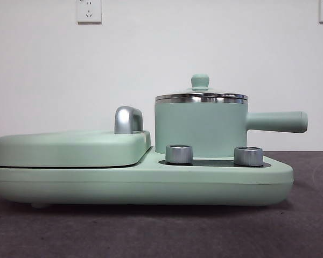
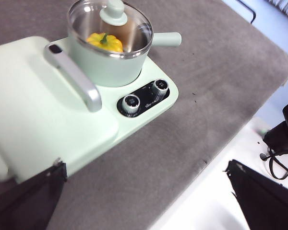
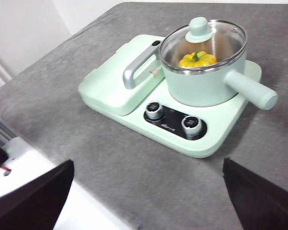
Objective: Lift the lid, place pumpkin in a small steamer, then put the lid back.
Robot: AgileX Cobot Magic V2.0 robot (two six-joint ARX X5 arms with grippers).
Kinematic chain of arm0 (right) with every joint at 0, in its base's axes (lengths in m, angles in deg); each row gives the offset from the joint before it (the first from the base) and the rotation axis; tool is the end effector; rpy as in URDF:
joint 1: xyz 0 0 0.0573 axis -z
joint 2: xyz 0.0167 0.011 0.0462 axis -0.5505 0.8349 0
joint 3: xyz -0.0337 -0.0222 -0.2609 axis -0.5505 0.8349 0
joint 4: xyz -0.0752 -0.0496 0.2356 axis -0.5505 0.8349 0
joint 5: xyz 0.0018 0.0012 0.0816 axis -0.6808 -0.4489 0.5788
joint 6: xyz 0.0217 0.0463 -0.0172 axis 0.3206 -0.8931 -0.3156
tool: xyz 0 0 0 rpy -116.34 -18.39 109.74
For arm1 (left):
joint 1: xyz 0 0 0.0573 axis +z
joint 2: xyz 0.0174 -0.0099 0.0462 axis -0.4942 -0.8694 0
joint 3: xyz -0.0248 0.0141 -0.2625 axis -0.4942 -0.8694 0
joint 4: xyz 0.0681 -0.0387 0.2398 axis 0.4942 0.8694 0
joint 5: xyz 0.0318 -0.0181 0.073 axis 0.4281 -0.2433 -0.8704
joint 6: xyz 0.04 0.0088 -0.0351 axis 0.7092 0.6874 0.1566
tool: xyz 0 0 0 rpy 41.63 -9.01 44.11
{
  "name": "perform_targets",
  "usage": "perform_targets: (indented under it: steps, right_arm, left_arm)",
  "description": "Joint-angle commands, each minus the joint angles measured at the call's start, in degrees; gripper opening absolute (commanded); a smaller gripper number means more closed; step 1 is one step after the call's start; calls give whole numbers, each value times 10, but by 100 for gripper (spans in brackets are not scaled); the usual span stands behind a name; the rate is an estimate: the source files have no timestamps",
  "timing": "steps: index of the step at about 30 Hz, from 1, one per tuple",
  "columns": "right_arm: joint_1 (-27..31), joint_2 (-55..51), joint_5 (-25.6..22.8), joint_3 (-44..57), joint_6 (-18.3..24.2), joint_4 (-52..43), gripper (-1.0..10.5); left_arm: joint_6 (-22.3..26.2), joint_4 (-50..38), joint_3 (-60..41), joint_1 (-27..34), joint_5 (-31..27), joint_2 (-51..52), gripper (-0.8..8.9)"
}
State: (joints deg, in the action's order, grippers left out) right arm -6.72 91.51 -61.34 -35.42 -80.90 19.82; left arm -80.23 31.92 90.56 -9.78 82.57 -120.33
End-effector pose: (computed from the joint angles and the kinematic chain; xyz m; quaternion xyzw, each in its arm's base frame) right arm -0.0053 -0.0006 0.3218 0.0798 0.2312 0.3539 0.9027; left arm 0.0554 -0.0527 0.3787 -0.0112 0.3049 -0.3839 0.8715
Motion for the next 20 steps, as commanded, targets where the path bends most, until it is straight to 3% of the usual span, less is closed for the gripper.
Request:
perform_targets:
  steps: [1,5,6,8,9,10,11,12,20]
  right_arm:
    - [-5,0,13,-5,-5,-6,482]
    - [-5,0,19,-5,-5,-7,482]
    - [-5,0,18,-5,-5,-7,482]
    - [-5,0,19,-5,-7,-6,445]
    - [-5,0,21,-5,-6,-6,295]
    - [-5,0,21,-5,-5,-6,70]
    - [-5,0,21,-5,-2,-6,-14]
    - [-5,0,17,-5,-2,-7,35]
    - [-5,0,15,-5,-4,-10,34]
  left_arm:
    - [-35,-2,-25,-2,-21,37,561]
    - [-59,-1,-57,-2,-26,83,542]
    - [-66,-1,-63,-2,-26,91,479]
    - [-71,2,-70,-3,-26,103,237]
    - [-70,7,-70,-2,-26,107,72]
    - [-68,11,-70,-2,-26,109,3]
    - [-67,14,-70,-2,-26,110,24]
    - [-66,16,-70,-2,-27,111,19]
    - [-68,12,-70,-3,-27,111,20]
